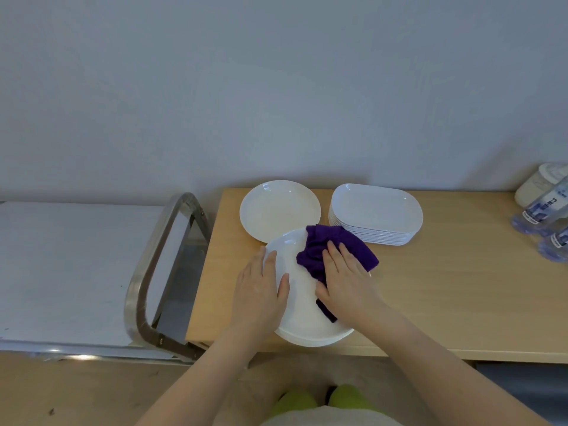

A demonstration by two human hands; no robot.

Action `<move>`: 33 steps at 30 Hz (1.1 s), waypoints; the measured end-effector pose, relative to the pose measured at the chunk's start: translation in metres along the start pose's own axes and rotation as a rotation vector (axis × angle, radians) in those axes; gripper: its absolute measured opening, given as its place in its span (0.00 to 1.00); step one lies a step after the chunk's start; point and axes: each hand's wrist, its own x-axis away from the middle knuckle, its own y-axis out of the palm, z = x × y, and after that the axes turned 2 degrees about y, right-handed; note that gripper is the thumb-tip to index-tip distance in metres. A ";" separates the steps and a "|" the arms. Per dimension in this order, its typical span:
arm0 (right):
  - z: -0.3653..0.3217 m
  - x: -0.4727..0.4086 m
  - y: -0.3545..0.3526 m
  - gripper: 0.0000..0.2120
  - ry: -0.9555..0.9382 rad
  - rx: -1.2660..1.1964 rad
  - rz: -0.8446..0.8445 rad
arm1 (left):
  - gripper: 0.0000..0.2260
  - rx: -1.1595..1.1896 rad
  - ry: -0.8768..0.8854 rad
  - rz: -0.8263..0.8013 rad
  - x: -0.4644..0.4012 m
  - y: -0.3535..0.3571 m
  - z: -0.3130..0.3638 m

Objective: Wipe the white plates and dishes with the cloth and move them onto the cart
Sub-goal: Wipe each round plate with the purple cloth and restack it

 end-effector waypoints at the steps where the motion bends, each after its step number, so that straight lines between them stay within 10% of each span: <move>1: -0.003 -0.006 0.001 0.30 -0.019 -0.021 0.004 | 0.24 0.004 0.004 0.004 0.000 0.000 0.000; 13: -0.045 -0.021 0.009 0.27 -0.271 -0.079 0.007 | 0.21 0.057 0.058 0.061 0.002 -0.007 0.004; 33: 0.038 0.012 -0.019 0.21 0.122 -0.008 0.112 | 0.22 -0.026 -0.017 -0.001 0.002 -0.005 0.003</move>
